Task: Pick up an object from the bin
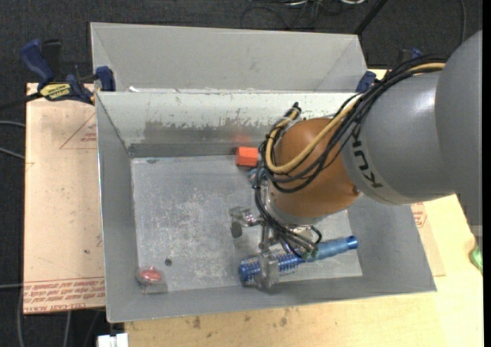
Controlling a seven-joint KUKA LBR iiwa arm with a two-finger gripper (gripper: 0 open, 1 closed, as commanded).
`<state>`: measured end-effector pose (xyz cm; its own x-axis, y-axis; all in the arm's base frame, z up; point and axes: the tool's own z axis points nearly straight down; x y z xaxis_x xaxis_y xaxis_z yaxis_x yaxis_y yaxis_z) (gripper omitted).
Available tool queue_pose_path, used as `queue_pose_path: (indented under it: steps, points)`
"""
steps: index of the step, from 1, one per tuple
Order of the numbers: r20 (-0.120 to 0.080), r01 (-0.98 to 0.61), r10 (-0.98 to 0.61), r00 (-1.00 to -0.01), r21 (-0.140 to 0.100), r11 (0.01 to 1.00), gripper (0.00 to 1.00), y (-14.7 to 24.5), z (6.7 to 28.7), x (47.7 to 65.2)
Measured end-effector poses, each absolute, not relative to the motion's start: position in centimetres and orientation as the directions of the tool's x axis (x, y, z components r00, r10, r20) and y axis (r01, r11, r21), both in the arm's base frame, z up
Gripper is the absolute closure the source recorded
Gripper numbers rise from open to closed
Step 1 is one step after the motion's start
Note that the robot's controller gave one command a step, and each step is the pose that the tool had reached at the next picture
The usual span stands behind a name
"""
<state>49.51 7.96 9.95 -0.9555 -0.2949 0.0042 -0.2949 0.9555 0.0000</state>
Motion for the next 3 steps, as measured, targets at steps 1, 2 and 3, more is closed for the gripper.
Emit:
queue_pose_path:
  steps: [1, 2, 3]
  points:
    - [-0.016, -0.338, -0.338, -0.941, -0.001, 0.941, 0.0, 5.0, 7.1, 48.7]
    - [-0.001, -0.34, -0.34, -0.94, 0.002, 0.94, 1.0, 5.1, 6.9, 48.3]
    - [-0.01, -0.375, -0.375, -0.927, -0.001, 0.927, 1.0, 6.6, 18.2, 51.1]
